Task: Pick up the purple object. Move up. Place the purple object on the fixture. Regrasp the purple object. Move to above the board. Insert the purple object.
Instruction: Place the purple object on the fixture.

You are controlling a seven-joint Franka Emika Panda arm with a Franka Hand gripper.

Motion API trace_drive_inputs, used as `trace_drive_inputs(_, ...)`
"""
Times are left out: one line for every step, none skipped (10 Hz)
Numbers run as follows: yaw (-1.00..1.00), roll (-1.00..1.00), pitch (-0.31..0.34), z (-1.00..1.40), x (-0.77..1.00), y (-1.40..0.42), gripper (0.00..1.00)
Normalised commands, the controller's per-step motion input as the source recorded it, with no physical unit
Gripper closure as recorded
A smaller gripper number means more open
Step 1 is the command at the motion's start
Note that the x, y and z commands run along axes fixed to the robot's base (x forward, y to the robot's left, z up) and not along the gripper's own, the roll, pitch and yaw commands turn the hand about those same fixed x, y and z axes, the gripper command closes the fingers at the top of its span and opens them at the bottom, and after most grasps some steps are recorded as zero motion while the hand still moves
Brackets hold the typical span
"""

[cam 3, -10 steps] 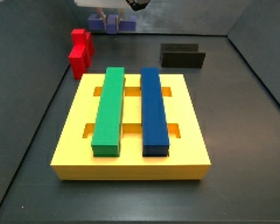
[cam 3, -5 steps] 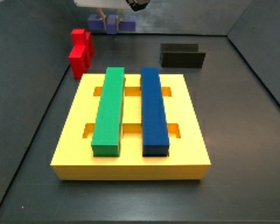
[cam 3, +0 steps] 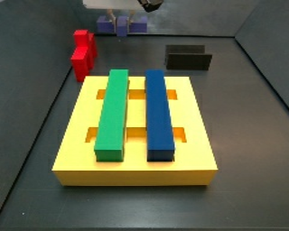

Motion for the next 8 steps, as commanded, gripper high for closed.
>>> trace_drive_inputs(0.0, -0.09, 0.0, 0.01, 1.0, -0.25, 1.0)
trace_drive_inputs(0.0, -0.15, 0.0, 0.0, 1.0, -0.17, 1.0)
trace_drive_inputs(0.0, -0.13, 0.0, 0.02, 1.0, -0.23, 1.0)
trace_drive_inputs(0.0, -0.18, 0.0, 0.06, 1.0, -0.19, 1.0)
trace_drive_inputs(-0.01, -0.27, 0.0, 0.07, 1.0, -0.14, 1.0)
trace_drive_inputs(-0.08, -0.48, 0.017, 0.04, 1.0, -0.09, 1.0)
trace_drive_inputs(-0.08, -0.56, 0.011, 0.03, 0.99, -0.03, 1.0)
trace_drive_inputs(-0.11, -0.69, 0.0, 0.01, 0.82, 0.0, 1.0)
